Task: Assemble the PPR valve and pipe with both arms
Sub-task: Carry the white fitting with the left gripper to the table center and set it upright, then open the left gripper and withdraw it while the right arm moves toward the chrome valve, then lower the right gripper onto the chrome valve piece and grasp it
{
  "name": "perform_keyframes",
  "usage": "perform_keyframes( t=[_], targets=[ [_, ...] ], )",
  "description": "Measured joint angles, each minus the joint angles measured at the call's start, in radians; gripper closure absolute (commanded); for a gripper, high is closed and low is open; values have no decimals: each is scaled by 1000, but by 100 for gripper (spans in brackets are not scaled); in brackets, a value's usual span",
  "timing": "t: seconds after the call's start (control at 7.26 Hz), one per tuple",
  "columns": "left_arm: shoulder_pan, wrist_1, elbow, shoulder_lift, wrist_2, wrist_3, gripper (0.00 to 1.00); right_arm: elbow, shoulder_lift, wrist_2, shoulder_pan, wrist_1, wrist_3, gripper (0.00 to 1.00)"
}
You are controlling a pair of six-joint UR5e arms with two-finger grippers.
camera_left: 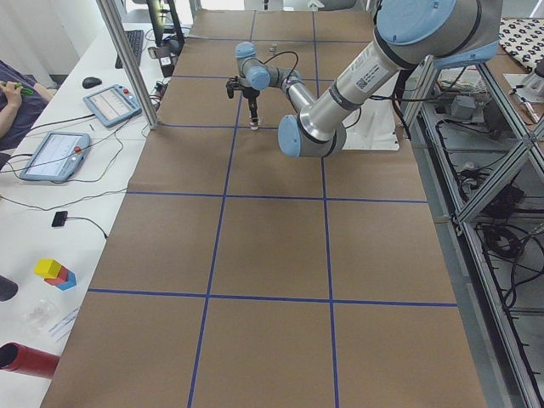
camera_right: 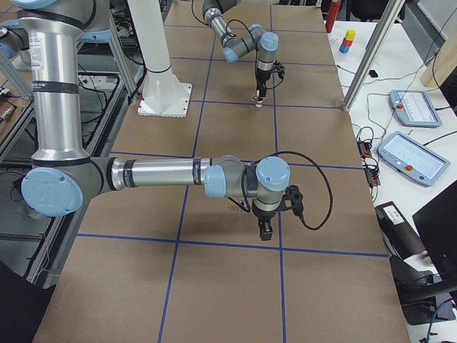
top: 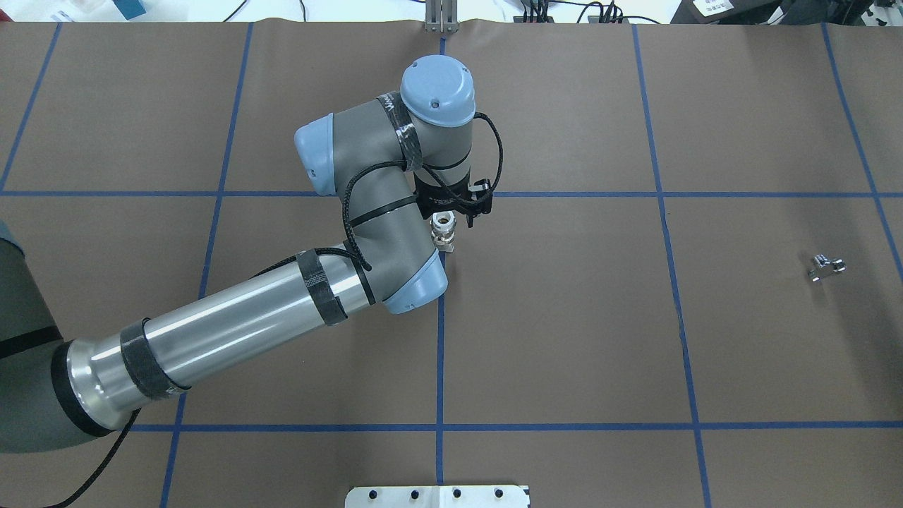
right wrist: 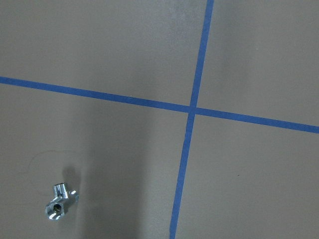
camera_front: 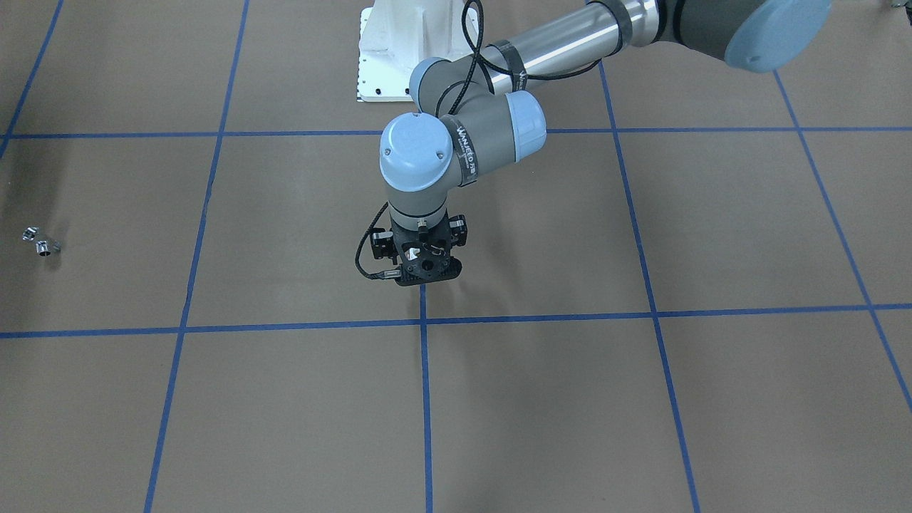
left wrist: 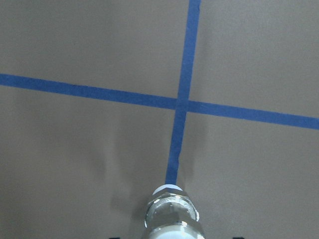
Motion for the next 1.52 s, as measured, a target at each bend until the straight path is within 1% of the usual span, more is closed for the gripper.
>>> perform_keyframes(
  t=[0.28, 0.41, 0.55, 0.69, 0.96, 1.1, 1.24, 1.38, 1.52],
  targets=[
    [-4, 5, -28, 9, 5, 0, 1, 5, 6, 9, -6, 0, 15, 1],
    [-13, 9, -98, 52, 9, 0, 1, 22, 23, 12, -29, 1, 64, 1],
    [-31, 13, -216, 139, 11, 4, 1, 44, 51, 11, -70, 2, 133, 1],
    [-60, 34, -374, 254, 10, 38, 1, 65, 82, 9, -123, 2, 206, 1],
    [-117, 150, -676, 458, 7, 218, 1, 88, 109, -12, -237, 39, 337, 1],
    [-156, 187, -789, 554, 2, 304, 1, 85, 109, -42, -297, 85, 394, 1],
    [-198, 203, -859, 628, -6, 374, 1, 74, 103, -81, -355, 135, 438, 1],
    [-228, 209, -889, 670, -15, 420, 1, 58, 82, -116, -398, 194, 455, 1],
    [-243, 211, -898, 690, -19, 442, 1, 45, 53, -131, -419, 253, 455, 1]
  ],
)
